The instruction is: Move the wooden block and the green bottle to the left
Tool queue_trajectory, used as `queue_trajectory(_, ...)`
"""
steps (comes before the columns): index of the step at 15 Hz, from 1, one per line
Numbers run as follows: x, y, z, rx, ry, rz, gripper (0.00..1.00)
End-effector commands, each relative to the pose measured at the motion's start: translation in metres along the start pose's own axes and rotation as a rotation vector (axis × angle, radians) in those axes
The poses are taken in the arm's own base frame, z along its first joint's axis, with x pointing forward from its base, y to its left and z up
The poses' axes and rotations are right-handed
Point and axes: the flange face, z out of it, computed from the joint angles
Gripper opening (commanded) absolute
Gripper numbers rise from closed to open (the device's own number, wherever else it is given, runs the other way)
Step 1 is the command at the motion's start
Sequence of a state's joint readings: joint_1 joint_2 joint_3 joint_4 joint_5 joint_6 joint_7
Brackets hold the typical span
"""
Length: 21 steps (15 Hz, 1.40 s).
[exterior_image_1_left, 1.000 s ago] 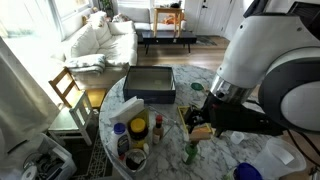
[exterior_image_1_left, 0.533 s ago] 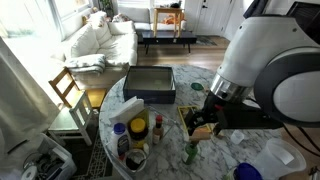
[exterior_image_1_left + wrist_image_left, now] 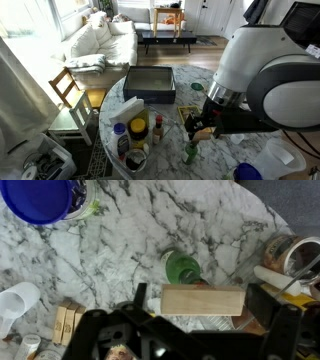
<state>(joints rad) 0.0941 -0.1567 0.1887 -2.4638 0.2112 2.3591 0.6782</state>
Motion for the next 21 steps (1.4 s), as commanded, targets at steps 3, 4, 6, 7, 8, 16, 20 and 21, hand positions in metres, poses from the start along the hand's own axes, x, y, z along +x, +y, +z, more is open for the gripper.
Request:
queue_trajectory(3,0.0004,-0.0038,0.0047,-0.007,0.009,-0.003,1.0)
queue_trajectory(4,0.0006,-0.0044,0.0047,-0.007,0.01,-0.004,1.0)
queue_trajectory(6,0.0016,-0.0058,0.0041,0.004,0.014,-0.006,1.0)
queue_trajectory(7,0.0021,-0.0062,0.0042,0.006,0.017,-0.007,1.0)
queue_trajectory(8,0.0023,-0.0067,0.0046,0.006,0.019,-0.009,1.0)
queue_trajectory(16,0.0032,-0.0084,0.0081,0.007,0.03,-0.01,1.0)
queue_trajectory(20,0.0053,-0.009,0.009,0.014,0.052,-0.013,1.0)
queue_trajectory(21,0.0053,-0.009,0.0096,0.012,0.052,-0.015,1.0)
